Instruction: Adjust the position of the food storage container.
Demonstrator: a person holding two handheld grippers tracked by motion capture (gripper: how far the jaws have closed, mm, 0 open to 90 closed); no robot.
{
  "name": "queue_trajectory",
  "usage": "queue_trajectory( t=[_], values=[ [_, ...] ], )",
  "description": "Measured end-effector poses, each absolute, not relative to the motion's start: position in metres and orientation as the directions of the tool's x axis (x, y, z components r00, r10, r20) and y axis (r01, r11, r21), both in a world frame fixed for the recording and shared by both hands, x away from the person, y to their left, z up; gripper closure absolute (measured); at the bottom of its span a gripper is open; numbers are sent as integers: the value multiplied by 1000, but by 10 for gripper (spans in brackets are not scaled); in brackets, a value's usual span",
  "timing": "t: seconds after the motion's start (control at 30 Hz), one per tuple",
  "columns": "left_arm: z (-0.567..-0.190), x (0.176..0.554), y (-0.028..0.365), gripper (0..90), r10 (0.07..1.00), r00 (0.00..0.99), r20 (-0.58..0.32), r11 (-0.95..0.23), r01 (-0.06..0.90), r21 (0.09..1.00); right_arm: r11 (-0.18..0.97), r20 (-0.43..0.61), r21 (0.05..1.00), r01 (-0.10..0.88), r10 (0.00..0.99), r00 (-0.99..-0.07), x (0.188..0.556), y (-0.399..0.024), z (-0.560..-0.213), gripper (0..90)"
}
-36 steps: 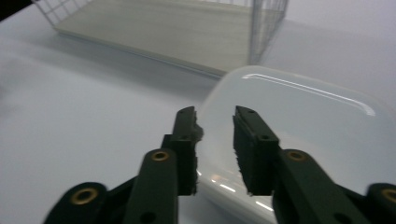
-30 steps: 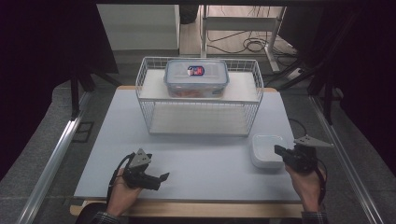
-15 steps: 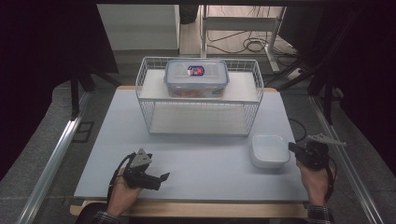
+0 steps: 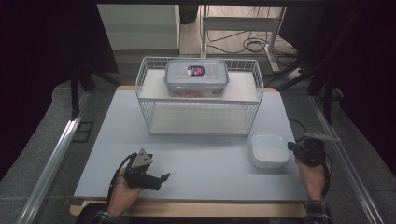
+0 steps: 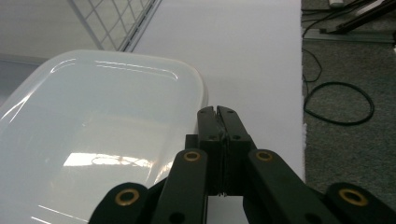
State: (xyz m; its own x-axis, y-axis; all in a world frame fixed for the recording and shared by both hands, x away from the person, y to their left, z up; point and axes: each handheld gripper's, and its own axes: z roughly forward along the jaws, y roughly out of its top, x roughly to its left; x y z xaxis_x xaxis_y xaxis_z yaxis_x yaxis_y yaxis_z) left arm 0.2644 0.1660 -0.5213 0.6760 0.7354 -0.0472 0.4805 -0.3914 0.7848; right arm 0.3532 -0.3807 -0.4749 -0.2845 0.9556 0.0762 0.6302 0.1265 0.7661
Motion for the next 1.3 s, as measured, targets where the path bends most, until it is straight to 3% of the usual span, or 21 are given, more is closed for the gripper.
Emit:
queue_trajectory(
  t=[1.3],
  values=[
    [-522,265,164,30,734,677,-52,-395,489,778,305,147,722,621,810,-568,342,-262,-481,881]
  ],
)
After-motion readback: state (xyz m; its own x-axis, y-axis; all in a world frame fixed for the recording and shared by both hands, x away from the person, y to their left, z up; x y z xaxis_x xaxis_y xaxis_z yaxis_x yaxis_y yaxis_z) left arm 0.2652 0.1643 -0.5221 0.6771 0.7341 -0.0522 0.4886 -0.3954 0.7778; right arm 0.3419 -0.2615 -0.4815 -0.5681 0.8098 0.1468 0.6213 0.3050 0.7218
